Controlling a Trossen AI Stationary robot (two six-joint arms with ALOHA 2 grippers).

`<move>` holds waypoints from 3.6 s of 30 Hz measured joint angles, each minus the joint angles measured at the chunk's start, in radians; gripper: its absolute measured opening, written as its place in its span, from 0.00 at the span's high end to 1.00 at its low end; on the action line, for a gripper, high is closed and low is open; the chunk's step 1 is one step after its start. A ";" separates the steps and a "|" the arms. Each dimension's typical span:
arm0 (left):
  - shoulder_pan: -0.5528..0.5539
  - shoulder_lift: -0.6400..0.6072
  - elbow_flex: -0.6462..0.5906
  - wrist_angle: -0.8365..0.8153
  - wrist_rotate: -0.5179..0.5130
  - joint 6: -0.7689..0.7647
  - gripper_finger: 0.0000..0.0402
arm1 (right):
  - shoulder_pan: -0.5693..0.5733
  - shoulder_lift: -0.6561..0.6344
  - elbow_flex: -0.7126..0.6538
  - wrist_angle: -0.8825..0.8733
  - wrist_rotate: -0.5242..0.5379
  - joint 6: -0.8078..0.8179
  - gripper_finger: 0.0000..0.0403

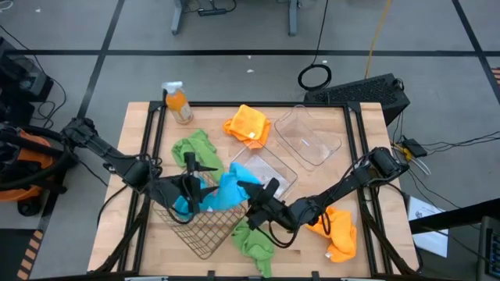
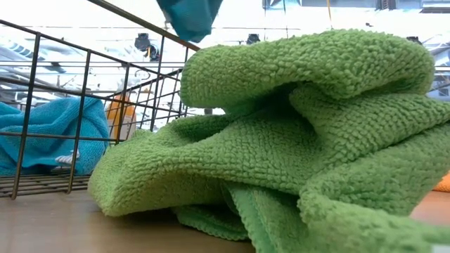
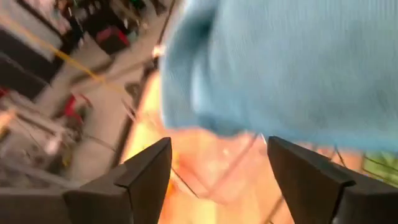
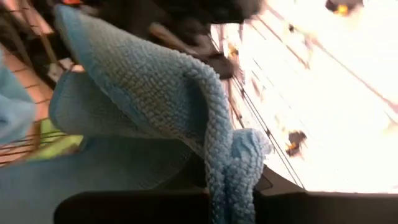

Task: Sort microfiber towel by color & place in baskets
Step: Put the blue microfiber towel into the wire basket

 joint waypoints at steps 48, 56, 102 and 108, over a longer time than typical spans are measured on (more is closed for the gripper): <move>-0.093 -0.033 -0.130 0.688 -0.282 0.622 0.30 | -0.056 0.000 0.000 0.020 -0.262 1.088 0.96; -0.075 -0.088 -0.130 0.685 -0.302 0.712 0.30 | -0.057 0.000 0.000 -0.132 -0.282 1.228 0.96; -0.179 -0.018 -0.130 0.265 -0.205 -0.200 0.19 | -0.122 0.000 0.000 -0.150 -0.355 1.152 0.96; -0.055 -0.018 -0.130 0.261 0.018 -0.199 0.19 | -0.122 0.000 0.000 -0.164 -0.357 1.151 0.96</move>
